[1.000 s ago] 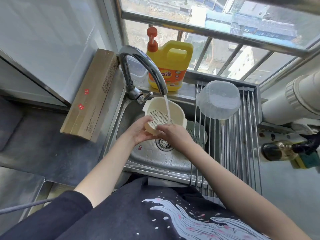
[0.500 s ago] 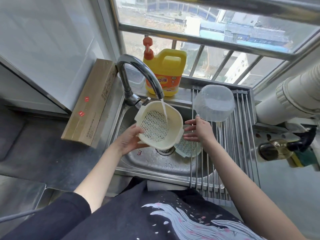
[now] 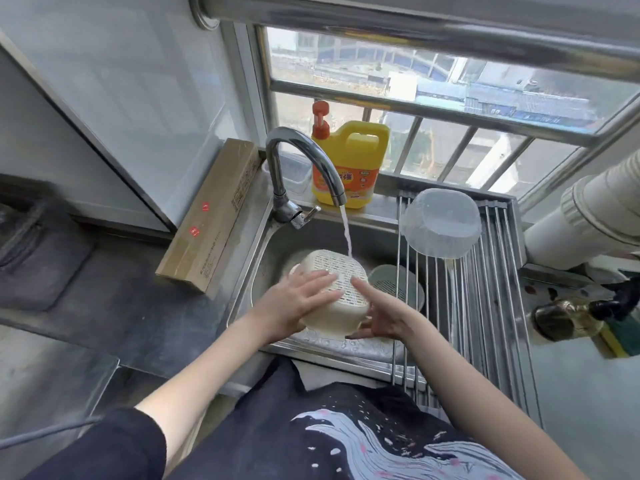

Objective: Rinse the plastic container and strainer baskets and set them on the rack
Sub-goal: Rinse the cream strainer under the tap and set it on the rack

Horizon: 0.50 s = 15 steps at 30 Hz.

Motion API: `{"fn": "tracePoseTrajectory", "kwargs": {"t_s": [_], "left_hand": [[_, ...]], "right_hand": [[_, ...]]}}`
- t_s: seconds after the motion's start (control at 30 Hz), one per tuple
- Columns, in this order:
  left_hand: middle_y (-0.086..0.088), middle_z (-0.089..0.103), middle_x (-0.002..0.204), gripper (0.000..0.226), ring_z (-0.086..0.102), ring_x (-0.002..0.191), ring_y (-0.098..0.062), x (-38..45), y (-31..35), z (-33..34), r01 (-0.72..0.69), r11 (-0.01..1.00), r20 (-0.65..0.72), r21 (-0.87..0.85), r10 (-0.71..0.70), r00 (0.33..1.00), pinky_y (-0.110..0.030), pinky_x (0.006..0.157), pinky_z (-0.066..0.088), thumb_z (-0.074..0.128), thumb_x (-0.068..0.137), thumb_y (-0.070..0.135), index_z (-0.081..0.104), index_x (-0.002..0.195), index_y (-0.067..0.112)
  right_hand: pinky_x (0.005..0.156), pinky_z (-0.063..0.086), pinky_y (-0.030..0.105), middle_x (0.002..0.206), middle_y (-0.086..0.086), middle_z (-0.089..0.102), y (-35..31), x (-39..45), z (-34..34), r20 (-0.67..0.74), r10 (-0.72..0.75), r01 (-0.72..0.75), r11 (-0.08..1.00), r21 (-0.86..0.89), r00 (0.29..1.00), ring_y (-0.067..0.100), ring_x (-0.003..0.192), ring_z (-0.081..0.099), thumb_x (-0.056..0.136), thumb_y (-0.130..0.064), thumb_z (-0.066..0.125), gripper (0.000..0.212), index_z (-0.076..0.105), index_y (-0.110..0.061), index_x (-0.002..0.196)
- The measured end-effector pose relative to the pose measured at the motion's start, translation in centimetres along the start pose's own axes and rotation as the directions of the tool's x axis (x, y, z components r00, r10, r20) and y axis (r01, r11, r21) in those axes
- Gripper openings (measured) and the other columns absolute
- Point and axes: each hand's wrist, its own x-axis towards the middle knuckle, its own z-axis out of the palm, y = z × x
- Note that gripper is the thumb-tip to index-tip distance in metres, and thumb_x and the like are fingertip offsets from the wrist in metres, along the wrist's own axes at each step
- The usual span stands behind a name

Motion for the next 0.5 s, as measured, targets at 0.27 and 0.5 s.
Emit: {"fn": "tracePoseTrajectory", "kwargs": {"t_s": [0.27,0.5], "left_hand": [[0.003,0.016,0.159,0.140,0.029,0.142,-0.020,-1.6,-0.3,0.5,0.705,0.199,0.652,-0.681,-0.273,0.707,-0.037,0.115,0.029,0.088,0.059,0.028,-0.021,0.147,0.038],[-0.002,0.052,0.132,0.094,0.059,0.112,-0.021,0.7,1.3,1.6,0.617,-0.159,0.590,-0.771,-0.543,0.597,-0.041,0.094,0.052,0.074,0.079,0.013,0.016,0.152,0.026]], "right_hand": [[0.074,0.058,0.047,0.125,0.015,0.062,2.2,-1.1,-1.8,-0.021,-0.286,0.287,0.958,0.017,0.958,0.030,0.105,0.067,0.073,-0.030,0.080,0.076,0.041,-0.011,0.135],[0.071,0.059,0.042,0.120,0.010,0.062,2.6,-1.1,-1.6,-0.190,-0.350,0.341,0.937,-0.077,0.917,0.024,0.099,0.069,0.079,-0.024,0.076,0.070,0.035,-0.021,0.135]]}}
